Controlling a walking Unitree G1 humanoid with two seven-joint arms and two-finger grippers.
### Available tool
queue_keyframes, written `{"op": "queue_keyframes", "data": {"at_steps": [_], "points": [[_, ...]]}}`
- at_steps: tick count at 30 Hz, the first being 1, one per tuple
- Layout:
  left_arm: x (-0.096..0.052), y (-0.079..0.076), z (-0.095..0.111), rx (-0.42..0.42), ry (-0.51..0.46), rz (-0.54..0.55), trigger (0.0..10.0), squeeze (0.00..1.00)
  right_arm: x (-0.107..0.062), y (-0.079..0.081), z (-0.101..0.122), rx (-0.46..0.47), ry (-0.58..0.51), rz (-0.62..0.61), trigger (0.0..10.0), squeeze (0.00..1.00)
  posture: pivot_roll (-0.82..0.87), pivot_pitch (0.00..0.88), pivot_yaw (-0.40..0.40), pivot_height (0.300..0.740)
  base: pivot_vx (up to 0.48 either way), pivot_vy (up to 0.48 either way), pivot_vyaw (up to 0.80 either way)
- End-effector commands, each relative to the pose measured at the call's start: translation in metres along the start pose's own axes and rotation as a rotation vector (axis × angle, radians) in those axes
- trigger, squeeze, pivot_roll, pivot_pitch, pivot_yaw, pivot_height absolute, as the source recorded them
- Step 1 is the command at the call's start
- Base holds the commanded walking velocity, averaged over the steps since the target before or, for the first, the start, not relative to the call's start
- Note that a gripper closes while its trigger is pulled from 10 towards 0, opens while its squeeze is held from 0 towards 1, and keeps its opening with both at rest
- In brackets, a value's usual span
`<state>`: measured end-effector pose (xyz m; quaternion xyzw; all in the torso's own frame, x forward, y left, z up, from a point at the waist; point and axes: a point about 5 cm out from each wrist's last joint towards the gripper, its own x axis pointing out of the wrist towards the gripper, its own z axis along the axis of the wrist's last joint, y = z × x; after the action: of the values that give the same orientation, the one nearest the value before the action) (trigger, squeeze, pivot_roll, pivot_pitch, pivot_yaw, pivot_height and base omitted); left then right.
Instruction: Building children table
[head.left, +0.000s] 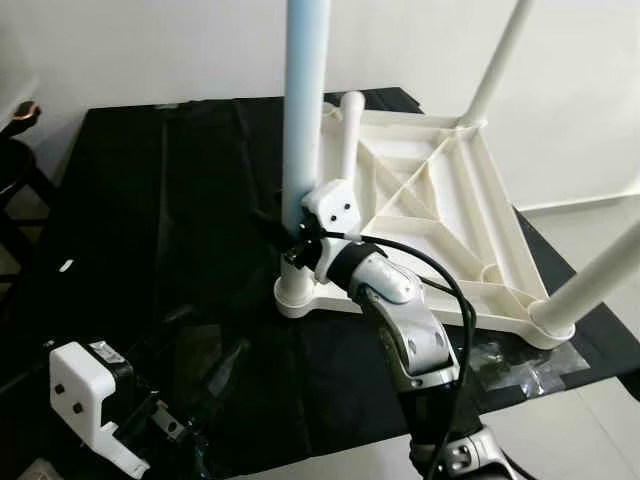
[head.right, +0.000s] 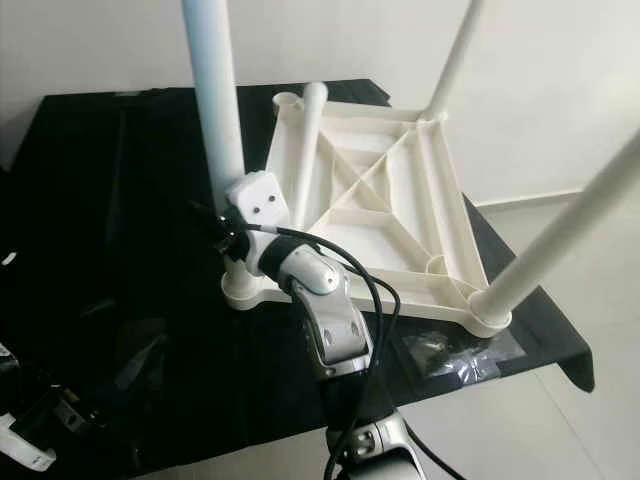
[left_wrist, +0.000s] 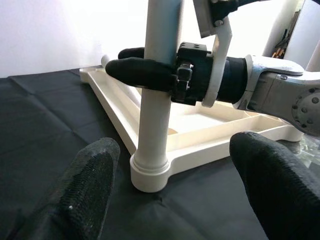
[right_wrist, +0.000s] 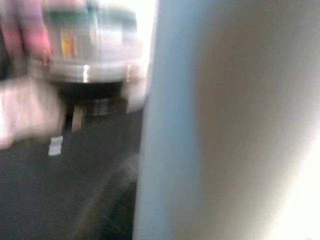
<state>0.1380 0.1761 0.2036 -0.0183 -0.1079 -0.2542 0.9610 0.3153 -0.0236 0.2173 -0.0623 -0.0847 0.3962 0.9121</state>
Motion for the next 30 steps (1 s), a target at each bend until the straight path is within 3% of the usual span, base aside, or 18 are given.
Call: {"op": "queue_keyframes", "data": {"at_steps": [1,2,4,5,6,7,8,9,10,14,16,18,21,23,26,27,29,30], "points": [[-0.001,-0.001,-0.001,0.006,0.024,-0.015,10.0,0.0,0.0,0.009,-0.01,0.066,0.069,0.024,10.0,1.0,0.13,0.171,-0.039,0.74,0.0,0.0,0.0],[-0.001,-0.001,-0.001,0.006,0.024,-0.015,10.0,0.0,0.0,0.009,-0.01,0.066,0.069,0.024,10.0,1.0,0.13,0.171,-0.039,0.74,0.0,0.0,0.0],[-0.001,-0.003,-0.001,0.004,0.024,-0.018,10.0,0.0,0.003,0.008,0.005,0.14,0.032,0.206,10.0,1.0,0.14,0.18,-0.042,0.74,0.0,0.0,0.0],[-0.001,-0.003,-0.001,0.004,0.024,-0.018,10.0,0.0,0.003,0.008,0.005,0.14,0.032,0.206,10.0,1.0,0.14,0.18,-0.042,0.74,0.0,0.0,0.0],[-0.001,-0.003,-0.001,0.003,0.024,-0.018,10.0,0.0,0.004,0.005,0.011,0.125,0.021,0.33,10.0,0.98,0.14,0.181,-0.043,0.74,0.0,0.0,0.0],[-0.001,-0.003,-0.001,0.003,0.024,-0.018,10.0,0.0,0.004,0.005,0.011,0.125,0.021,0.33,10.0,0.98,0.14,0.181,-0.043,0.74,0.0,0.0,0.0],[-0.001,-0.004,-0.001,0.002,0.024,-0.019,10.0,0.0,0.003,0.003,0.015,0.108,0.025,0.45,10.0,0.67,0.14,0.189,-0.046,0.74,0.0,0.0,0.0],[-0.001,-0.004,-0.001,0.002,0.024,-0.019,10.0,0.0,0.003,0.003,0.015,0.108,0.025,0.45,10.0,0.67,0.14,0.189,-0.046,0.74,0.0,0.0,0.0],[-0.001,-0.005,-0.001,0.0,0.025,-0.019,10.0,0.0,0.0,-0.004,0.015,0.046,0.04,0.561,10.0,0.0,0.14,0.196,-0.048,0.74,0.0,0.0,0.0],[-0.001,-0.005,-0.001,0.0,0.025,-0.019,10.0,0.0,0.0,-0.004,0.015,0.046,0.04,0.561,10.0,0.0,0.14,0.196,-0.048,0.74,0.0,0.0,0.0],[-0.002,-0.006,0.0,-0.004,0.026,-0.019,10.0,0.0,-0.002,-0.021,0.0,-0.075,0.137,0.728,10.0,0.0,0.14,0.215,-0.053,0.74,0.0,0.0,0.0],[-0.002,-0.006,0.0,-0.004,0.026,-0.019,10.0,0.0,-0.002,-0.021,0.0,-0.075,0.137,0.728,10.0,0.0,0.14,0.215,-0.053,0.74,0.0,0.0,0.0],[-0.004,-0.009,0.003,-0.009,0.032,-0.021,10.0,0.0,0.011,-0.035,-0.01,-0.13,0.211,0.751,10.0,0.0,0.16,0.238,-0.055,0.74,0.0,0.0,0.0],[-0.004,-0.009,0.003,-0.009,0.032,-0.021,10.0,0.0,0.011,-0.035,-0.01,-0.13,0.211,0.751,10.0,0.0,0.16,0.238,-0.055,0.74,0.0,0.0,0.0],[-0.008,-0.011,0.007,-0.009,0.038,-0.014,10.0,0.0,0.024,-0.037,-0.002,-0.112,0.193,0.742,10.0,0.0,0.18,0.263,-0.065,0.74,0.0,0.0,0.0],[-0.01,-0.012,0.008,-0.008,0.043,-0.008,10.0,0.0,0.028,-0.037,0.003,-0.097,0.183,0.756,8.3,0.0,0.19,0.277,-0.07,0.74,0.0,0.0,0.0],[-0.01,-0.012,0.008,-0.008,0.043,-0.008,10.0,0.0,0.028,-0.037,0.003,-0.097,0.183,0.756,8.3,0.0,0.19,0.277,-0.07,0.74,0.0,0.0,0.0],[-0.012,-0.013,0.009,-0.008,0.047,-0.003,10.0,0.0,0.029,-0.036,0.006,-0.083,0.178,0.784,0.0,0.0,0.19,0.281,-0.076,0.74,0.0,0.0,0.0]]}}
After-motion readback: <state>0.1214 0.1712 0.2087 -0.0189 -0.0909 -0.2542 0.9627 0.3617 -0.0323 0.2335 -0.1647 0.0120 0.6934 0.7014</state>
